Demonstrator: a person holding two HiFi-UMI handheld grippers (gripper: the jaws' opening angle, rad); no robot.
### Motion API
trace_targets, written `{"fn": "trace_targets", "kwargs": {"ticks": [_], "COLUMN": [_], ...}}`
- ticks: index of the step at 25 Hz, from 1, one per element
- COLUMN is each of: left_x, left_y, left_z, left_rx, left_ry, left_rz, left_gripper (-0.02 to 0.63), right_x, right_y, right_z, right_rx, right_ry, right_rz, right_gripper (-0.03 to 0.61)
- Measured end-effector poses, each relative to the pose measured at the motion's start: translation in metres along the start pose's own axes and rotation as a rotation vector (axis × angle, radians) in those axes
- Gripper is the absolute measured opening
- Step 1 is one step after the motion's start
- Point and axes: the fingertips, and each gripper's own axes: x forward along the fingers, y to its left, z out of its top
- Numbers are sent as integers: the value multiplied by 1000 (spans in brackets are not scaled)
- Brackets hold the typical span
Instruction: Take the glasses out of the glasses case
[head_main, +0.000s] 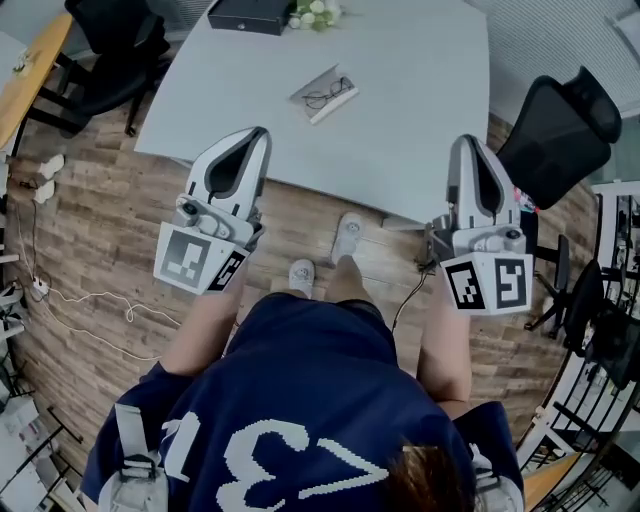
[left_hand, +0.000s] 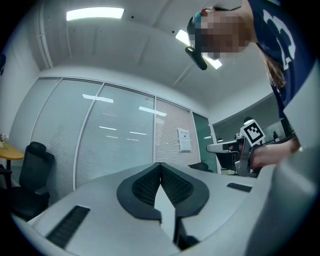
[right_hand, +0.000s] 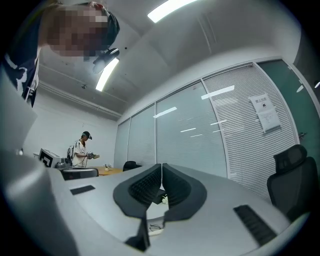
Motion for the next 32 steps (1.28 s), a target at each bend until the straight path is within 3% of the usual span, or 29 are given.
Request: {"fn": "trace_targets", "kwargs": {"ticks": [17,25,32], "left_x": [136,159,180], "left_y": [48,59,87], "left_z": [-4,-22,-44], "left_rx": [62,48,12], "left_ry": [-33,11,40], "left_rz": [218,242,224], "left_gripper": [14,14,14], "right_x": [144,174,206], "right_y": [-104,-107,-91], "right_z": [12,-17,-57], "right_rx": [13,41,9], "right_ry": [-73,-14,118], "right_rz": [259,338,432], "right_gripper": [29,28,29]}}
